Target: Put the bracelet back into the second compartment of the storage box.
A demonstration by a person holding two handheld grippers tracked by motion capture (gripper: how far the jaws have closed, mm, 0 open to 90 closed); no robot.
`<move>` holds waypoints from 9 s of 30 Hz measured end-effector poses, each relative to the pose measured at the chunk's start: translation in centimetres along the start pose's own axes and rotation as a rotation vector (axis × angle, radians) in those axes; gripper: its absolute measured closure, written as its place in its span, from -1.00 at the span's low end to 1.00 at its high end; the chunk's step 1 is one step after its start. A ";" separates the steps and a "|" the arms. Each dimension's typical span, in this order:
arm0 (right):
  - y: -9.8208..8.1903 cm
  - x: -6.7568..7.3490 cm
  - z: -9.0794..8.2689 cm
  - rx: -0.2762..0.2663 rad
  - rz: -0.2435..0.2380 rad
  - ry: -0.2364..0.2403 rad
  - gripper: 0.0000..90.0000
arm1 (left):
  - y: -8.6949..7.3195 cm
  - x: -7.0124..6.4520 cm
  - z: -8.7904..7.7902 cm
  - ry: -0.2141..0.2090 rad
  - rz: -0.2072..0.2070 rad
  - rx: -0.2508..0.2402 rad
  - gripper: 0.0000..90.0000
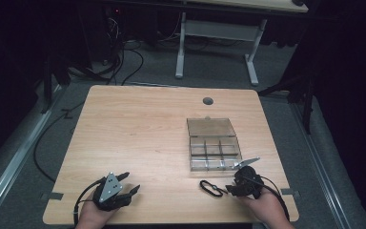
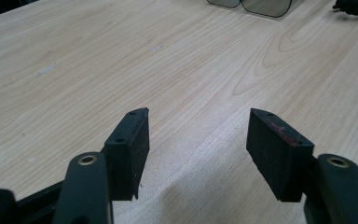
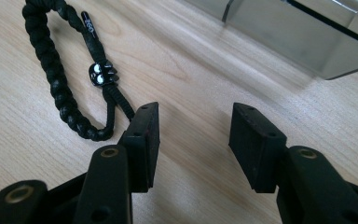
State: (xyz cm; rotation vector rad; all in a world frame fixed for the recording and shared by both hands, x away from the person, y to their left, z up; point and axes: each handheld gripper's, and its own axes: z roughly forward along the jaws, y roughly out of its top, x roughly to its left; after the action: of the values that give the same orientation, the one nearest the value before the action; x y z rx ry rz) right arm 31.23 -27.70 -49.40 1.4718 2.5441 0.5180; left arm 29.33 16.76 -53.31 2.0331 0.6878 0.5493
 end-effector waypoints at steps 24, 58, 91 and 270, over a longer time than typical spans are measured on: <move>2.8 0.5 -0.7 0.214 -0.072 -0.007 -0.02 | 0.0 -0.1 0.0 0.000 0.010 0.003 -0.12; 6.4 6.0 1.7 0.319 -0.200 0.057 -0.16 | 0.1 -0.2 0.1 -0.009 0.027 0.011 -0.11; 6.5 6.5 2.3 0.332 -0.306 0.008 0.59 | 0.1 -0.3 0.1 -0.009 0.034 0.014 -0.11; 14.7 -0.6 -0.6 0.215 -0.149 -0.035 0.92 | 0.1 -0.4 0.1 -0.023 0.047 0.012 -0.11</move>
State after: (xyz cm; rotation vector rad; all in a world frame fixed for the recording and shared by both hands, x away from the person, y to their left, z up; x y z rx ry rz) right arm 43.25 -21.61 -43.37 1.3250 2.7241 0.2013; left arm 29.12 16.46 -53.34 2.0685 0.6321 0.5490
